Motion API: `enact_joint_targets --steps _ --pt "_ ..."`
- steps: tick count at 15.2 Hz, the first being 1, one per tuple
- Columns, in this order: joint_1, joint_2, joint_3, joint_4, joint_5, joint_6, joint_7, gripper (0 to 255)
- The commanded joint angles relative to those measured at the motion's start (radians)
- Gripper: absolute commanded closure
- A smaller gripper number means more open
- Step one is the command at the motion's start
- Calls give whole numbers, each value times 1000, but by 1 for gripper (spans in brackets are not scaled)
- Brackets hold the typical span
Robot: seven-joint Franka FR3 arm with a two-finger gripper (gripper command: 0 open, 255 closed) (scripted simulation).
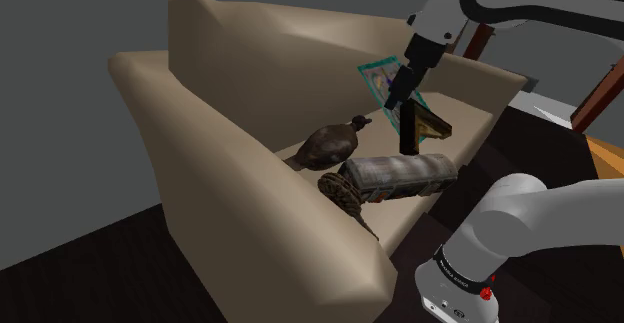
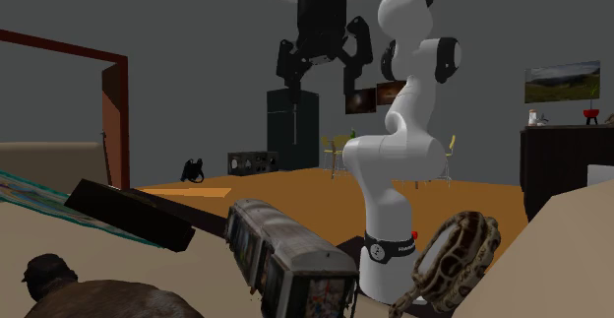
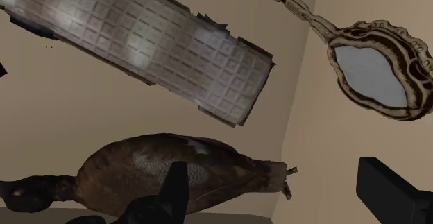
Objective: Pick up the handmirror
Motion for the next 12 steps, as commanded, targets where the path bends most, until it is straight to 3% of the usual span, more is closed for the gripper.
enact_joint_targets --steps 1,12 --pt "0 0 0 0 0 0 0 0" --pt "137 -46 309 -193 33 178 125 0"
